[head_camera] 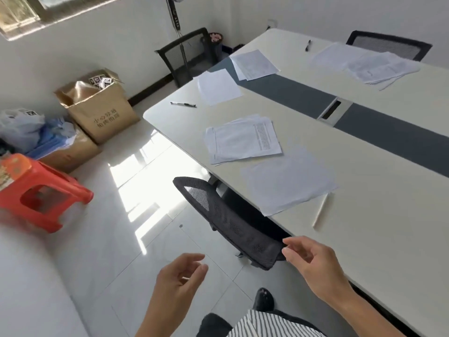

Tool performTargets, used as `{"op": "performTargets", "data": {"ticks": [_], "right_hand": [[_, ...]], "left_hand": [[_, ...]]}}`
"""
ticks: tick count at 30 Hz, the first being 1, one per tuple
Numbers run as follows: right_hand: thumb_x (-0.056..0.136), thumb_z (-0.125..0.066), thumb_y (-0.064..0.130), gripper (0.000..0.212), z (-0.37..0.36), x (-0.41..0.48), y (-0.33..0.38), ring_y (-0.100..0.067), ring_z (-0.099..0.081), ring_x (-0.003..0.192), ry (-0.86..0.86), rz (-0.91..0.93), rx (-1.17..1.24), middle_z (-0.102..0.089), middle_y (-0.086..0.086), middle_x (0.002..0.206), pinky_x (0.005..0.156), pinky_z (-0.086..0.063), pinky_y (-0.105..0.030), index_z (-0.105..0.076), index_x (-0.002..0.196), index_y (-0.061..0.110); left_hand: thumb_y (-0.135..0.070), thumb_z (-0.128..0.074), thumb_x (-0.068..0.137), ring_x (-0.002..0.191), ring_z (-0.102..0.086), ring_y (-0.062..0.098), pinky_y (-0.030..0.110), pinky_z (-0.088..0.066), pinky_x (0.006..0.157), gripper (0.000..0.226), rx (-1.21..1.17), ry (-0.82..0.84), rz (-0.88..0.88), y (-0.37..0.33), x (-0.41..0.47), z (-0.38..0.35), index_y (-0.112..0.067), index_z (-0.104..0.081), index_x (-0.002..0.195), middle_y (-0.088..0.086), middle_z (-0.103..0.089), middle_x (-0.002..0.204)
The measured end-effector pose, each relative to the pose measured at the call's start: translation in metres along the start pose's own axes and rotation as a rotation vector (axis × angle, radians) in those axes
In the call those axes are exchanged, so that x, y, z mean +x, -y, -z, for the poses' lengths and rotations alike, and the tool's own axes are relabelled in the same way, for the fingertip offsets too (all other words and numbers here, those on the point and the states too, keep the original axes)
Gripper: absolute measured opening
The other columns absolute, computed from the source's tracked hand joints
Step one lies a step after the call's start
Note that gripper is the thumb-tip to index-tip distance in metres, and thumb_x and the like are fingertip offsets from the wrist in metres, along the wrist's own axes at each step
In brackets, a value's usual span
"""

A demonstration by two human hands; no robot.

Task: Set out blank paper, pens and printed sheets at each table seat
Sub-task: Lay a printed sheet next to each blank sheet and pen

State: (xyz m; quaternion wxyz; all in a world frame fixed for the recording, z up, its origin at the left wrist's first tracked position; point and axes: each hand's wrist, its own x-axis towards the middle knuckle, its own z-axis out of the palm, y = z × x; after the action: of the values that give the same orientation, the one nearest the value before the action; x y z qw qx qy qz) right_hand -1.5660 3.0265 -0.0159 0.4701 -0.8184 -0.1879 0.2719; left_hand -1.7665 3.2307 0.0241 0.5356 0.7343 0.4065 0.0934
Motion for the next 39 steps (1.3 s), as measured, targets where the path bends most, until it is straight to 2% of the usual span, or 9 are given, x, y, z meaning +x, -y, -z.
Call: {"op": "performTargets", "data": {"ticks": [4,7,14,18,20,23,28,33,39], "right_hand": [[0.085,-0.074,0.019,0.015,-0.005,0.039,0.02,-0.008,-0.068,0.071,-0.052,-0.02,0.007,-0.074,0.012,0.079,0.065,-0.051,-0.012,-0.073,0.092,0.033],[0.084,-0.074,0.02,0.018,-0.012,0.065,0.026,-0.005,-0.067,0.072,-0.14,-0.066,0.0,-0.073,0.018,0.081,0.068,-0.052,-0.017,-0.071,0.089,0.037],[0.084,-0.073,0.022,0.018,-0.049,0.099,0.029,-0.002,-0.068,0.079,-0.351,-0.274,0.02,-0.075,0.013,0.082,0.079,-0.056,-0.027,-0.07,0.09,0.039],[0.087,-0.071,0.021,0.012,-0.066,0.125,0.017,-0.003,-0.066,0.08,-0.458,-0.416,-0.032,-0.073,0.011,0.08,0.082,-0.056,-0.029,-0.071,0.093,0.031],[0.089,-0.068,0.02,0.014,-0.066,0.137,0.003,-0.006,-0.065,0.083,-0.508,-0.507,-0.084,-0.072,0.011,0.088,0.085,-0.056,-0.033,-0.073,0.101,0.022],[0.09,-0.062,0.023,0.023,-0.049,0.152,-0.024,-0.015,-0.066,0.091,-0.576,-0.652,-0.144,-0.072,0.003,0.1,0.086,-0.053,-0.035,-0.07,0.11,0.016],[0.09,-0.059,0.029,0.028,-0.007,0.179,-0.062,-0.027,-0.063,0.099,-0.617,-0.817,-0.248,-0.066,-0.005,0.113,0.081,-0.051,-0.037,-0.061,0.114,0.015],[0.09,-0.059,0.022,0.019,0.016,0.203,-0.085,-0.029,-0.063,0.094,-0.55,-0.911,-0.232,-0.068,-0.005,0.107,0.077,-0.049,-0.034,-0.059,0.107,0.014],[0.087,-0.064,0.022,0.016,0.013,0.253,-0.051,-0.02,-0.061,0.081,-0.62,-0.734,-0.028,-0.065,0.003,0.088,0.071,-0.043,-0.025,-0.062,0.101,0.015]], "left_hand": [[-0.012,-0.072,0.082,0.07,-0.07,0.019,0.029,-0.057,0.063,0.013,0.008,0.076,-0.025,-0.015,0.053,0.011,-0.023,-0.073,0.089,0.008,-0.073,0.079],[-0.009,-0.072,0.082,0.067,-0.069,0.025,0.029,-0.055,0.06,0.012,0.029,0.168,-0.048,-0.021,0.104,0.018,-0.02,-0.073,0.088,0.01,-0.073,0.078],[-0.014,-0.071,0.084,0.068,-0.068,0.009,0.019,-0.053,0.062,0.013,0.168,0.447,-0.182,-0.047,0.23,0.034,-0.025,-0.071,0.092,-0.003,-0.074,0.079],[-0.025,-0.068,0.085,0.079,-0.066,-0.001,0.017,-0.053,0.07,0.013,0.402,0.568,-0.295,-0.048,0.299,0.011,-0.029,-0.068,0.097,-0.016,-0.072,0.078],[-0.03,-0.065,0.087,0.085,-0.064,0.0,0.021,-0.053,0.078,0.02,0.567,0.621,-0.385,-0.044,0.326,-0.011,-0.025,-0.067,0.106,-0.016,-0.069,0.092],[-0.035,-0.056,0.091,0.108,-0.055,0.009,0.028,-0.049,0.09,0.031,0.839,0.746,-0.524,-0.039,0.356,-0.052,-0.025,-0.06,0.12,-0.009,-0.055,0.124],[-0.031,-0.046,0.096,0.145,-0.021,0.024,0.039,-0.031,0.114,0.05,1.228,0.869,-0.769,-0.04,0.386,-0.118,-0.027,-0.035,0.144,0.003,-0.017,0.159],[-0.029,-0.041,0.097,0.15,0.003,0.028,0.043,-0.014,0.12,0.061,1.415,0.946,-0.794,-0.024,0.396,-0.146,-0.033,-0.013,0.151,0.006,0.008,0.163],[-0.031,-0.04,0.097,0.141,-0.017,0.033,0.043,-0.027,0.11,0.059,1.437,0.908,-0.777,-0.027,0.358,-0.177,-0.029,-0.014,0.149,0.015,-0.003,0.159]]}}
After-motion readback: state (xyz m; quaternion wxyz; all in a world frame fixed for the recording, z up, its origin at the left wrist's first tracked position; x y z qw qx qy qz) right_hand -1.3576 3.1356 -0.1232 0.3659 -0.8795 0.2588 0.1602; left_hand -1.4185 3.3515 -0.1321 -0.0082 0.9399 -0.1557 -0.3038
